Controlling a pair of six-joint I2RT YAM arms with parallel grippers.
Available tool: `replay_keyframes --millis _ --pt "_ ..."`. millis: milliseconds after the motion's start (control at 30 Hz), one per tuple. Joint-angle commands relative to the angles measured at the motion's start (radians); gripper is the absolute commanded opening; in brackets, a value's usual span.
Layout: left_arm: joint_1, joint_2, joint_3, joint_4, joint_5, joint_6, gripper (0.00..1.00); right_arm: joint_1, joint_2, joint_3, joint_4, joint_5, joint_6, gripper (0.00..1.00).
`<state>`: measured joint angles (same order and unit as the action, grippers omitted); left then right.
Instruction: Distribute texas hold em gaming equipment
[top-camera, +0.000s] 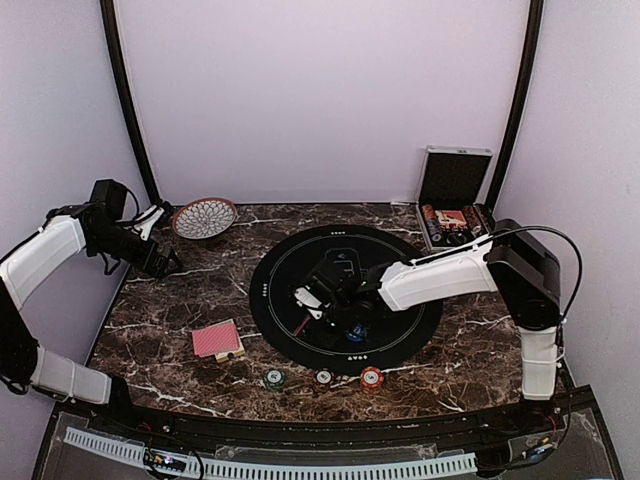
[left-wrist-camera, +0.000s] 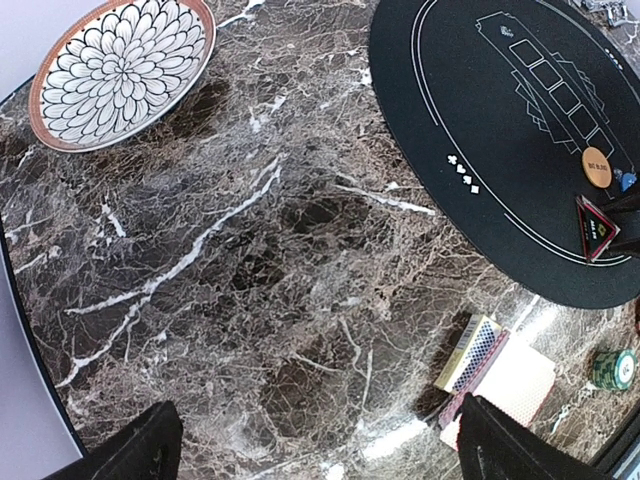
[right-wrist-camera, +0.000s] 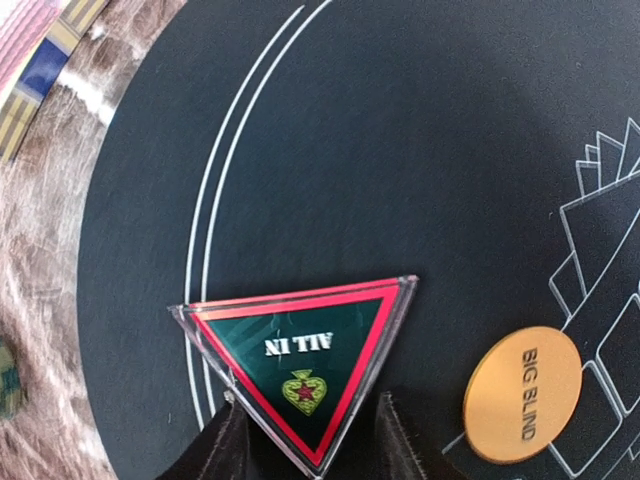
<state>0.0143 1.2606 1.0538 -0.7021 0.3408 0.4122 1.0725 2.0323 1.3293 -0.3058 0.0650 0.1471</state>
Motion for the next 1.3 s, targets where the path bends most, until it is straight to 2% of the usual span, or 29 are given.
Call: replay_keyframes --millis 0,133,633,833,933,1033,1200,1267 --pt "-0.007 -0.031 0.006 -0.026 0.003 0.022 0.99 0.001 0.062 0.069 0.038 0.051 0.023 0.39" --pt "-0.007 -0.033 0.0 -0.03 -0.003 0.029 0.99 -0.017 0.106 0.129 0.048 0.039 0.044 0.32" --pt "-0.053 -0.038 -0.017 -0.048 0.0 0.07 0.99 -0.061 0.346 0.461 0.025 0.009 0.06 0.28" --pt "-0.06 -0.033 -0.016 -0.057 0.003 0.077 0.99 -0.068 0.414 0.575 -0.011 -0.042 0.037 0.29" --pt "-0.063 -0.033 -0.015 -0.058 0.004 0.076 0.99 -0.069 0.425 0.614 -0.028 -0.055 0.028 0.34" --pt "-0.068 -0.031 -0.011 -0.065 0.01 0.076 0.99 -0.08 0.387 0.61 -0.029 -0.037 0.039 0.46" --pt "-0.076 -0.024 -0.003 -0.076 0.011 0.08 0.99 -0.113 0.218 0.439 0.028 0.02 0.068 0.69" --pt "-0.078 -0.022 0.002 -0.082 0.013 0.083 0.99 -0.114 0.138 0.352 0.047 0.05 0.076 0.74"
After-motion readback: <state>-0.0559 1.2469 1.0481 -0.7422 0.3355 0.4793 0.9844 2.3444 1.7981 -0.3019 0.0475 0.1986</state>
